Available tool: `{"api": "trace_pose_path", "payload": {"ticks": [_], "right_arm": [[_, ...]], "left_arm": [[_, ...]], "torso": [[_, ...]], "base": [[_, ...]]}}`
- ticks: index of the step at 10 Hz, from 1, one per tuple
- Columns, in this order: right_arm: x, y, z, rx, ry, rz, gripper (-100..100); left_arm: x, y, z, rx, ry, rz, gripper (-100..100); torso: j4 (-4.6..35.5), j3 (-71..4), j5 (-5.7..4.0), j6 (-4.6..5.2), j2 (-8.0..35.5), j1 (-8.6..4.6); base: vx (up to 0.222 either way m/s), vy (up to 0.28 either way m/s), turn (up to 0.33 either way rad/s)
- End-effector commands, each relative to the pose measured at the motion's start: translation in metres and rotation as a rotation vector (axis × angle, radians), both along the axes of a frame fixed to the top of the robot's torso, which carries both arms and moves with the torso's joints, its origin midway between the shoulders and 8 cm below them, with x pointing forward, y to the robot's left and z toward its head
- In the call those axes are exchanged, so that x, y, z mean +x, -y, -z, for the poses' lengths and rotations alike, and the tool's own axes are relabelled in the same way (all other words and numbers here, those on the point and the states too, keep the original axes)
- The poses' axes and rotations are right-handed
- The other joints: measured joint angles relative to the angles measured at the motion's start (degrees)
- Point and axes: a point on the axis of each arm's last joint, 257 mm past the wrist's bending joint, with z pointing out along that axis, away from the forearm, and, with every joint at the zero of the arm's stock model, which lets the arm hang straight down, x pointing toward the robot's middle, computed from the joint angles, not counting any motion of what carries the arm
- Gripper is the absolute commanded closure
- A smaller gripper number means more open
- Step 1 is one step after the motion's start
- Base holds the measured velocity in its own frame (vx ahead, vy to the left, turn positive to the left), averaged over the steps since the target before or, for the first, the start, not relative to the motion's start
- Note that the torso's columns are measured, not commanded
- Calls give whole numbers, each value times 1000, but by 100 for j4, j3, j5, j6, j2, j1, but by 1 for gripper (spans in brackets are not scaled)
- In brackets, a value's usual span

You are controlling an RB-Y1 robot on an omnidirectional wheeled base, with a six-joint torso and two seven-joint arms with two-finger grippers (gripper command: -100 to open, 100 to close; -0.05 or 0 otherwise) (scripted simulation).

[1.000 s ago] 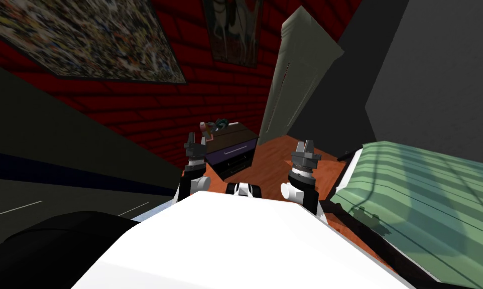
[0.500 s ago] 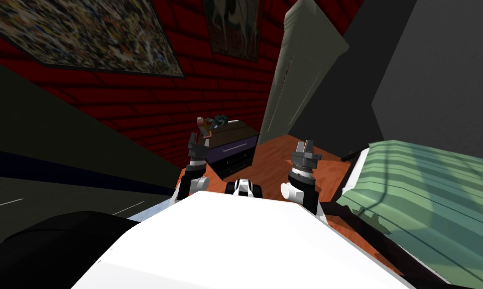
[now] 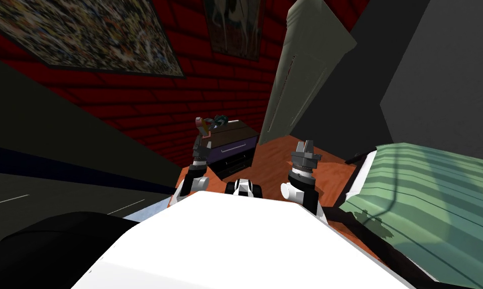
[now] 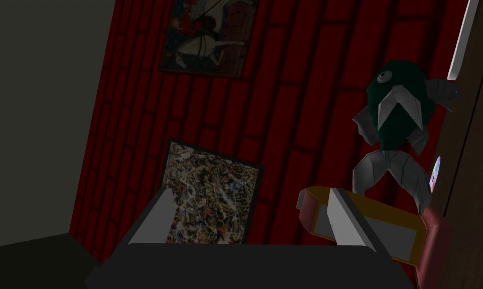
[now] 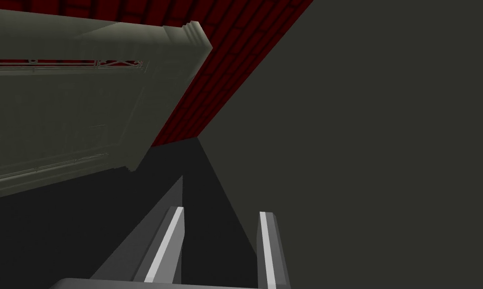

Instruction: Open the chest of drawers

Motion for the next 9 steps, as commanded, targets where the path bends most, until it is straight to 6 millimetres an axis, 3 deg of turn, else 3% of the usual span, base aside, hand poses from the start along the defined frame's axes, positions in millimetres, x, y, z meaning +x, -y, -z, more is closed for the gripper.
{"api": "trace_pose_path", "payload": {"ticks": [1,9], "right_arm": [[0,0,0,0,0,0,0],[0,0,0,0,0,0,0]], "left_arm": [[7,-8,23,-3,-36,-4,-100],[23,-36,83,-36,-127,-34,-100]], "torso": [[1,2,1,-1,3,3],[0,1,1,-1,2,4]], "base": [[39,-65,50],[37,-53,51]]}}
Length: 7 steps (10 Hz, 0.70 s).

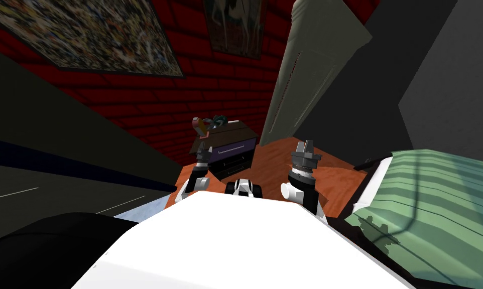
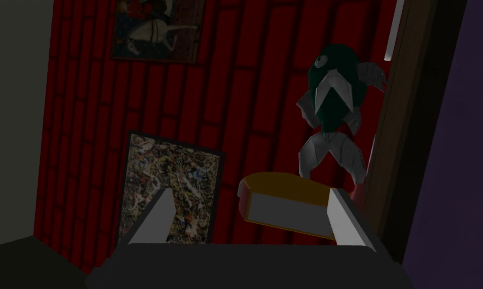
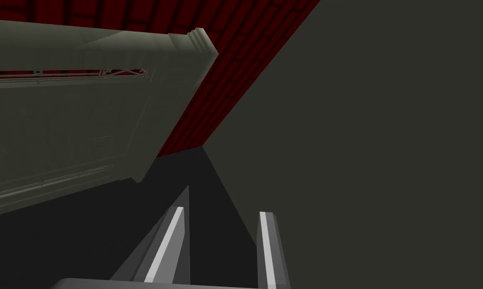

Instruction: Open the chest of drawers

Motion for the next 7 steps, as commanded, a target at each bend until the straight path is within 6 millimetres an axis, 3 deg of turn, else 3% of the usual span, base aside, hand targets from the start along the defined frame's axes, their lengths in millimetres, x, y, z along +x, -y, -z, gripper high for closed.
{"api": "trace_pose_path", "payload": {"ticks": [1,7], "right_arm": [[0,0,0,0,0,0,0],[0,0,0,0,0,0,0]], "left_arm": [[3,-9,18,-11,-24,-11,-100],[8,-29,58,-42,-81,-40,-100]], "torso": [[0,0,1,0,0,3],[-9,-12,6,4,-21,8]], "base": [[28,-39,35],[27,-49,48]]}}
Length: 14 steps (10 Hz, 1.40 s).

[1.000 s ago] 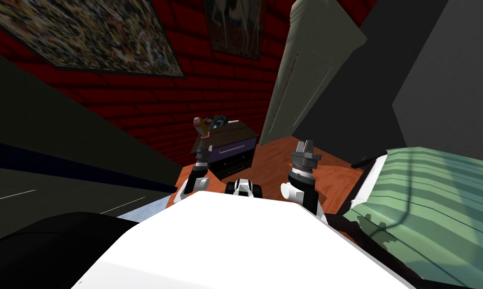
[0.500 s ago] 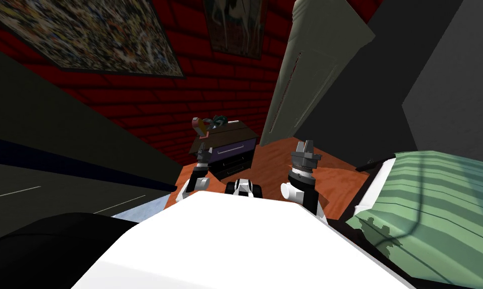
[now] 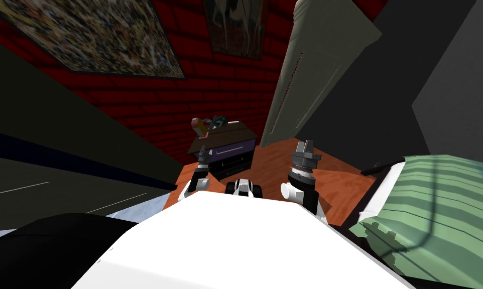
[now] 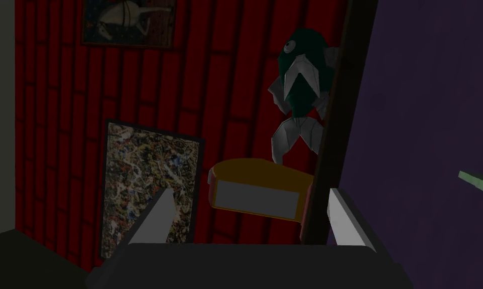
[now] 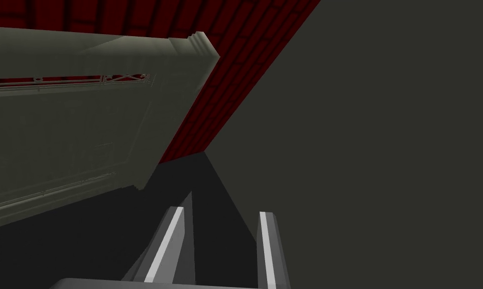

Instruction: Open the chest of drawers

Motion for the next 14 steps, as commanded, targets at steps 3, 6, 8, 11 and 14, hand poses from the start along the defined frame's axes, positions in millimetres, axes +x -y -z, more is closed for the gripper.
{"api": "trace_pose_path", "payload": {"ticks": [3,6,8,11,14], "right_arm": [[0,0,0,0,0,0,0],[0,0,0,0,0,0,0],[0,0,0,0,0,0,0],[0,0,0,0,0,0,0],[0,0,0,0,0,0,0]], "left_arm": [[3,-20,35,-32,-49,-30,-100],[3,-31,58,-62,-78,-54,-100],[2,-37,77,-90,-101,-74,-100],[-1,-42,101,-146,-123,-105,-100],[-4,-36,123,-225,-136,-137,-100]], "torso": [[-20,-18,14,3,-35,17],[8,10,-6,-3,17,-10],[13,20,-7,-3,33,-14],[7,8,-6,-4,14,-9],[9,12,-6,-3,21,-10]], "base": [[33,-65,52],[43,-55,60],[22,-67,55],[38,-64,55],[27,-48,38]]}}
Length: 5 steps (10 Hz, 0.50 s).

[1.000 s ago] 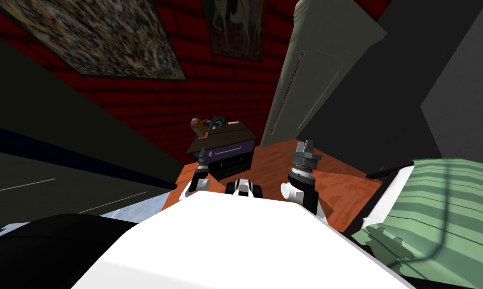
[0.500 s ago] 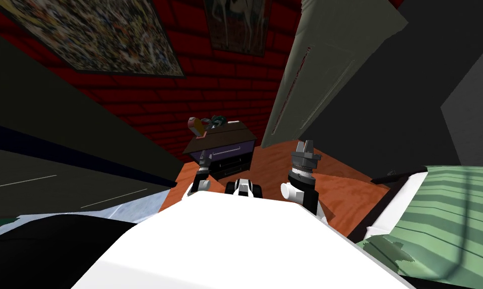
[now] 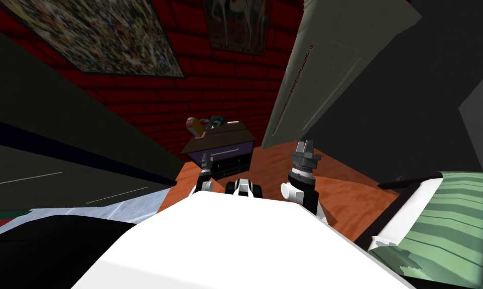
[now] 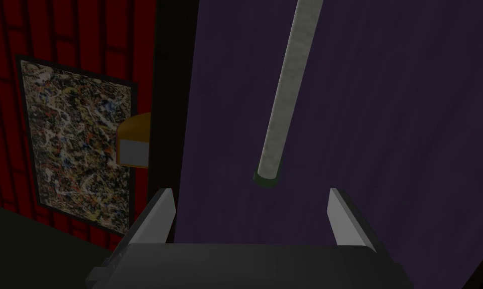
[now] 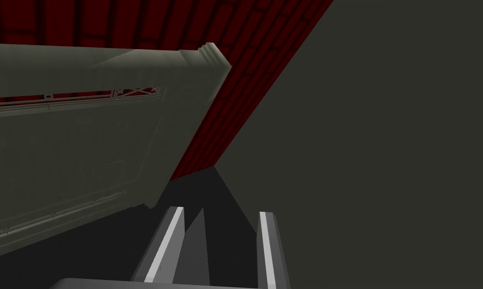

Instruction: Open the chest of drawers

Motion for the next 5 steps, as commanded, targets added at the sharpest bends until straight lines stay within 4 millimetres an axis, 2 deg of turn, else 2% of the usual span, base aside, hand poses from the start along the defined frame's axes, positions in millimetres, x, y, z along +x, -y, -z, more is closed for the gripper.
{"api": "trace_pose_path", "payload": {"ticks": [1,3,4,5], "right_arm": [[0,0,0,0,0,0,0],[0,0,0,0,0,0,0],[0,0,0,0,0,0,0],[0,0,0,0,0,0,0]], "left_arm": [[-2,9,18,-74,-6,-32,-100],[-3,16,25,-116,-6,-48,-100],[-4,13,22,-104,-6,-43,-100],[-13,3,20,-105,-6,-35,-100]], "torso": [[0,0,0,0,1,0],[0,1,0,0,1,2],[0,0,1,0,0,4],[0,-1,1,-1,-1,5]], "base": [[14,-35,26],[7,-19,16],[2,-6,1],[58,-42,57]]}}
